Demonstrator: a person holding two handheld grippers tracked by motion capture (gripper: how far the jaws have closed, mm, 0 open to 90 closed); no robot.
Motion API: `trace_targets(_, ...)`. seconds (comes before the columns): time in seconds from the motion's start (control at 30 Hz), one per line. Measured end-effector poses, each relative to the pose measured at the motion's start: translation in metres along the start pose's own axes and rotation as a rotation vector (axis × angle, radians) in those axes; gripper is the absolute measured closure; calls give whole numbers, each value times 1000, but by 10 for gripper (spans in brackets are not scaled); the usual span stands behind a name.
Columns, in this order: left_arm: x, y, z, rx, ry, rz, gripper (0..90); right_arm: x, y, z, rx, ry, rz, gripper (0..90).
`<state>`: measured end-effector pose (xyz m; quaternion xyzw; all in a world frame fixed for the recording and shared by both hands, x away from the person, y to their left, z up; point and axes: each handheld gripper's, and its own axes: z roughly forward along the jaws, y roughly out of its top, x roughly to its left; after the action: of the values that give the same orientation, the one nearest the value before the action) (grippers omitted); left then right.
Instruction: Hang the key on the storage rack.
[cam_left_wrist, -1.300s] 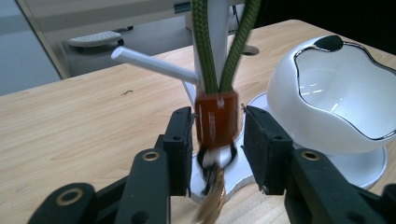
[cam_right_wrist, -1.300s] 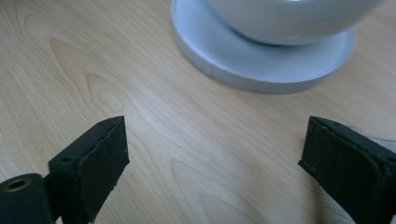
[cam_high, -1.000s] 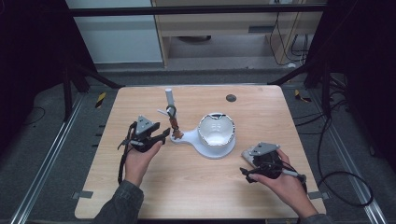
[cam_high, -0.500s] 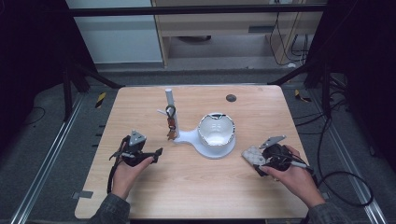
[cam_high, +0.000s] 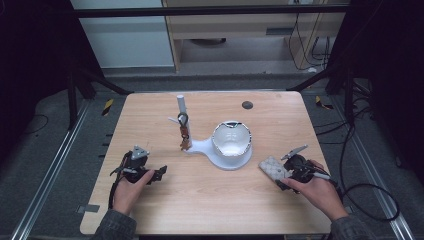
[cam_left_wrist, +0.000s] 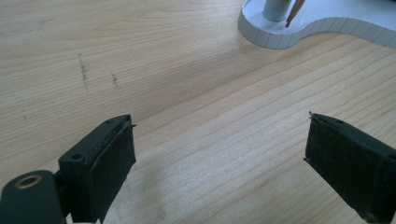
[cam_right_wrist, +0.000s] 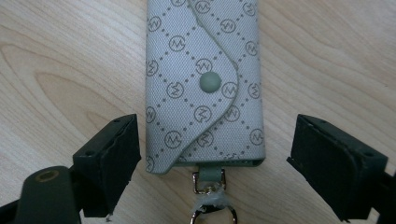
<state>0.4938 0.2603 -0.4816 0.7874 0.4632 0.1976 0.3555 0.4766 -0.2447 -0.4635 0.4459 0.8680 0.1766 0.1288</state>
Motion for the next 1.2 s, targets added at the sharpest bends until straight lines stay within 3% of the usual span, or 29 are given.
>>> trace_targets(0.47,11,-9,5,20,38,-19,67,2,1,12,32,22,18,200)
trace_targets(1.2,14,-13,10,34,47,-29,68,1,1,14,37,25,-24,286)
